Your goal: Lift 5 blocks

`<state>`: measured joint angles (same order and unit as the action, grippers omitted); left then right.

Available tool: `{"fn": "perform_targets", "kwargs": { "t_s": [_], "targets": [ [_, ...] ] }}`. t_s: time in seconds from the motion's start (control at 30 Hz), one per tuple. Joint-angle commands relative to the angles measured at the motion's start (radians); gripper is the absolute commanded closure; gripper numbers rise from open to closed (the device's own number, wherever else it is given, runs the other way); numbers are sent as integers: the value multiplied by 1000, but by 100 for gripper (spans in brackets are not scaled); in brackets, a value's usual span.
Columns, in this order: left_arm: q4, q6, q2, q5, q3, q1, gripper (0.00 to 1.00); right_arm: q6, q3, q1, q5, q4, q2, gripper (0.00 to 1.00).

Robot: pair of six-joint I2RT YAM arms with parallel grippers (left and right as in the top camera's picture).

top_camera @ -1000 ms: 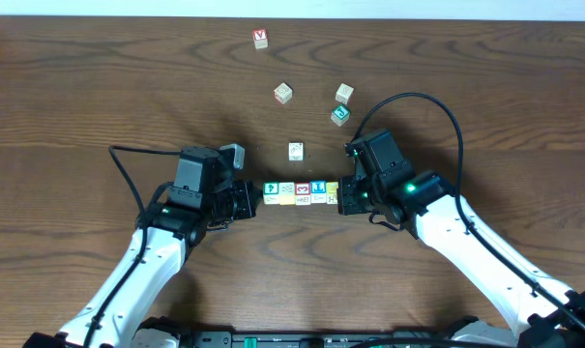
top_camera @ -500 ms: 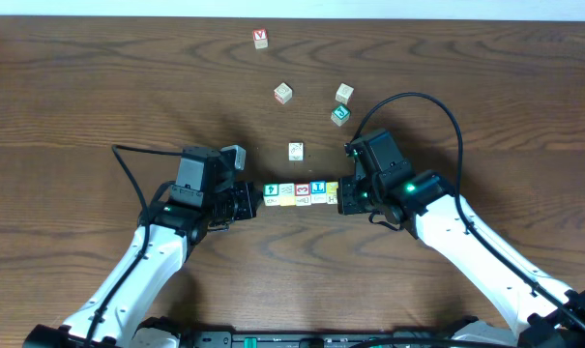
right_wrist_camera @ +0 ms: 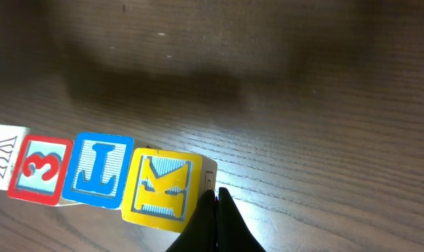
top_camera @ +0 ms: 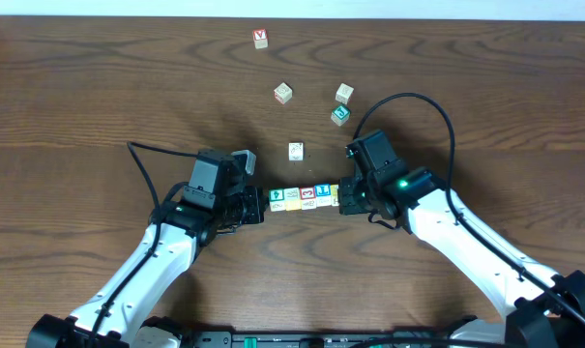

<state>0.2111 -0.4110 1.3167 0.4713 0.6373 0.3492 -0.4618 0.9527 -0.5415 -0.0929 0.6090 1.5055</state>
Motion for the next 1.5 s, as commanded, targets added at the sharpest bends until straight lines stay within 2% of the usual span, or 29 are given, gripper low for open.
{"fn": "perform_targets", "kwargs": {
  "t_s": [0.0,0.6,1.47],
  "targets": [
    [-37,6,-3,212,36,67,92,7,46,-42,-304,-49,3,99],
    [-37,6,101,197,36,66,93,15,46,-42,-296,-48,33,99],
    [-36,6,106,144,34,67,93,32,45,-43,-293,-48,118,99]
  ]
}}
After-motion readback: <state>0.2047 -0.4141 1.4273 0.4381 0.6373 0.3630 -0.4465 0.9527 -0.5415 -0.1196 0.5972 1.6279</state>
